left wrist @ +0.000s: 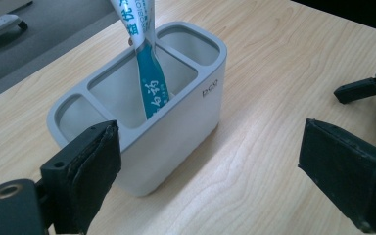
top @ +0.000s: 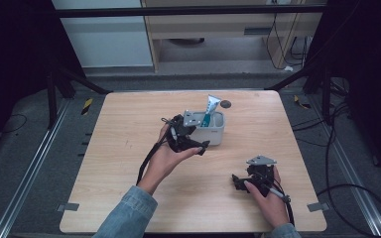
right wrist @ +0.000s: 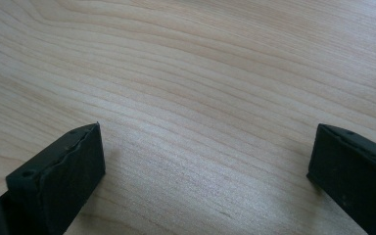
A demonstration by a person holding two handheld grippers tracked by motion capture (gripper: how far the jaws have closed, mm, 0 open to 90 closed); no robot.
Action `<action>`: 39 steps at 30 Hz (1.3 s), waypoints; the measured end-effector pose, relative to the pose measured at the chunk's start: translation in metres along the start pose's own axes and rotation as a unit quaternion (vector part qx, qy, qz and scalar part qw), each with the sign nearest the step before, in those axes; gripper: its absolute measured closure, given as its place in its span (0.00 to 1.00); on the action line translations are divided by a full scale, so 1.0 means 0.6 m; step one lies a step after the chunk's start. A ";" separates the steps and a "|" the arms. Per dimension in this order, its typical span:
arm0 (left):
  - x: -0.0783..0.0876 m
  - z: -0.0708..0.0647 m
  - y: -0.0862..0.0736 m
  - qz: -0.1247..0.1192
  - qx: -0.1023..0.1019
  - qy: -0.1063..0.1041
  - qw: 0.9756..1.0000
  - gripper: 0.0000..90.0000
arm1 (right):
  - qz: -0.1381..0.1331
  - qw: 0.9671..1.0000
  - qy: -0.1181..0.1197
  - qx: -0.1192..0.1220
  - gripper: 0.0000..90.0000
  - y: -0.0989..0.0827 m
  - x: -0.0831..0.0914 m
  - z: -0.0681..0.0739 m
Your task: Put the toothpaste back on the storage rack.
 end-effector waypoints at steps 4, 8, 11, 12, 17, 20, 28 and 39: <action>0.018 -0.003 -0.011 0.000 -0.002 0.002 1.000 0.09 | 0.000 1.000 0.000 0.001 0.00 -0.001 0.000 0.001; 0.035 -0.001 -0.023 -0.001 -0.002 0.003 1.000 0.09 | -0.001 1.000 0.000 0.000 0.00 -0.001 0.000 0.002; 0.046 0.003 -0.035 0.000 0.001 0.005 1.000 0.08 | -0.001 1.000 0.000 0.000 0.00 -0.001 0.000 0.002; 0.049 0.004 -0.040 0.001 0.003 0.005 1.000 0.08 | -0.001 1.000 0.000 0.001 0.00 -0.001 0.000 0.002; 0.061 0.011 -0.065 0.001 0.015 0.014 1.000 0.07 | -0.001 1.000 0.000 0.000 0.00 -0.001 0.000 0.002; 0.067 0.016 -0.080 0.001 0.022 0.016 1.000 0.07 | -0.001 1.000 0.000 0.000 0.00 -0.001 0.000 0.002; 0.069 0.032 -0.133 0.000 0.053 0.016 0.998 0.06 | -0.001 1.000 0.000 0.000 0.00 -0.001 0.000 0.002; 0.084 0.062 -0.215 0.024 0.088 0.036 0.995 0.06 | -0.001 1.000 0.000 0.000 0.00 -0.001 0.000 0.002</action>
Point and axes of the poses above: each handheld gripper's, and its own axes: x roughly backward along the jaws, y roughly out of its top, z roughly to its left, the point moved 3 cm from there along -x, roughly forward along the jaws, and after that the axes turned 15 degrees about -x, right-handed, at the moved point
